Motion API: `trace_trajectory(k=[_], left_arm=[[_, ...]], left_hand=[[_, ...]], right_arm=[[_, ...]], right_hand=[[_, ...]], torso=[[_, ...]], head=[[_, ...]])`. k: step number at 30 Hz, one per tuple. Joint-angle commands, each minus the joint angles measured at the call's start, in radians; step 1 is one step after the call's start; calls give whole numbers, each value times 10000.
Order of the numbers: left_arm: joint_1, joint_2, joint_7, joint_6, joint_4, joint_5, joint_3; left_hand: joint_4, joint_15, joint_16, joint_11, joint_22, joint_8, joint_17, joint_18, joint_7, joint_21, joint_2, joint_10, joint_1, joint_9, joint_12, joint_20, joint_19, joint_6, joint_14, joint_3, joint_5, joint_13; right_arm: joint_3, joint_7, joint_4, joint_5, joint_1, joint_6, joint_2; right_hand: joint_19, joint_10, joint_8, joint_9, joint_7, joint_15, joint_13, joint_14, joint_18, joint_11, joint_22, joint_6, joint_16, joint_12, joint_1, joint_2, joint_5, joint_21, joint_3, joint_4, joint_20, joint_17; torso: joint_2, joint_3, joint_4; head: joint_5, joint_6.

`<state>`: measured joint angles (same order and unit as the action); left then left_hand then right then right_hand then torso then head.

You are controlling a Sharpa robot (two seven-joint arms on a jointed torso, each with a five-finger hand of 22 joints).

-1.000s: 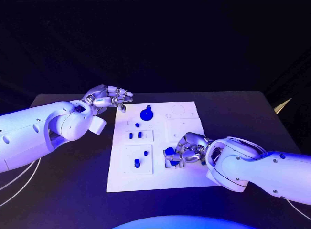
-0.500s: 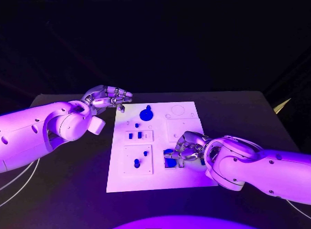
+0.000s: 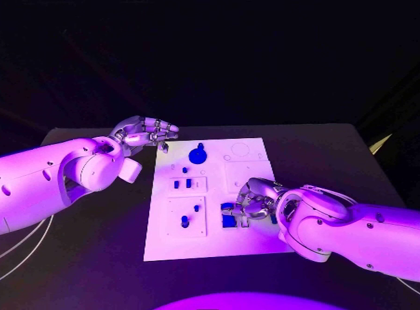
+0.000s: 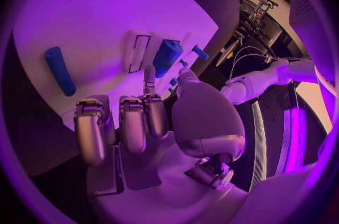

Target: Assemble the parts on the task board

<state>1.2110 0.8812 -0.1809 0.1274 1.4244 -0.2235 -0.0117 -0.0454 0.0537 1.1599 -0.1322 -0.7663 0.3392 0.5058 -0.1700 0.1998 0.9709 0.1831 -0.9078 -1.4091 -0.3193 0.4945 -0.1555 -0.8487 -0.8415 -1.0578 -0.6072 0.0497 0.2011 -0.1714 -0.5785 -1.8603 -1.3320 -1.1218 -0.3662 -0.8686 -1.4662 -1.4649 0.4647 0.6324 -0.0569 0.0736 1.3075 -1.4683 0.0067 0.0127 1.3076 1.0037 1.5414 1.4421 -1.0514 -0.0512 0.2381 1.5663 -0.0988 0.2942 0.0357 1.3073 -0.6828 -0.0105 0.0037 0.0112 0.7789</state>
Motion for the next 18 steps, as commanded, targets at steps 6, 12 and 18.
trace_trajectory(k=[6,12,18], left_arm=[[6,22,-45,-115,32,54,6],[6,32,-54,-109,35,54,6],[6,30,-62,-112,38,54,6]], left_hand=[[-32,65,-9,-24,20,35,-16,-146,13,-48,-17,84,42,-11,30,-24,-80,76,35,18,19,-14],[-32,65,-9,-24,20,35,-16,-146,13,-48,-17,84,42,-11,30,-24,-80,76,35,18,19,-14],[-32,65,-9,-24,20,35,-16,-146,13,-48,-17,84,42,-11,30,-24,-80,76,35,18,19,-14]], right_arm=[[0,668,-476,45,22,70,-457],[-2,980,-623,164,25,401,-682],[-6,1014,-520,167,77,467,-643]], right_hand=[[-1046,-452,15,4,22,72,1830,-862,-67,51,2631,-79,10,43,-958,-1,37,45,-73,-94,-86,1791],[-1046,-499,-38,-103,39,88,1896,-877,-67,72,2631,-43,35,114,-2347,-421,78,45,336,-96,-101,1872],[-1046,-512,-58,-159,61,101,1915,-880,-67,90,2631,24,40,132,-2713,-529,84,45,577,-67,-111,1890]], torso=[[7,-8,-2],[1,-7,-15],[-2,1,3]], head=[[-40,24],[-48,35],[-29,46]])
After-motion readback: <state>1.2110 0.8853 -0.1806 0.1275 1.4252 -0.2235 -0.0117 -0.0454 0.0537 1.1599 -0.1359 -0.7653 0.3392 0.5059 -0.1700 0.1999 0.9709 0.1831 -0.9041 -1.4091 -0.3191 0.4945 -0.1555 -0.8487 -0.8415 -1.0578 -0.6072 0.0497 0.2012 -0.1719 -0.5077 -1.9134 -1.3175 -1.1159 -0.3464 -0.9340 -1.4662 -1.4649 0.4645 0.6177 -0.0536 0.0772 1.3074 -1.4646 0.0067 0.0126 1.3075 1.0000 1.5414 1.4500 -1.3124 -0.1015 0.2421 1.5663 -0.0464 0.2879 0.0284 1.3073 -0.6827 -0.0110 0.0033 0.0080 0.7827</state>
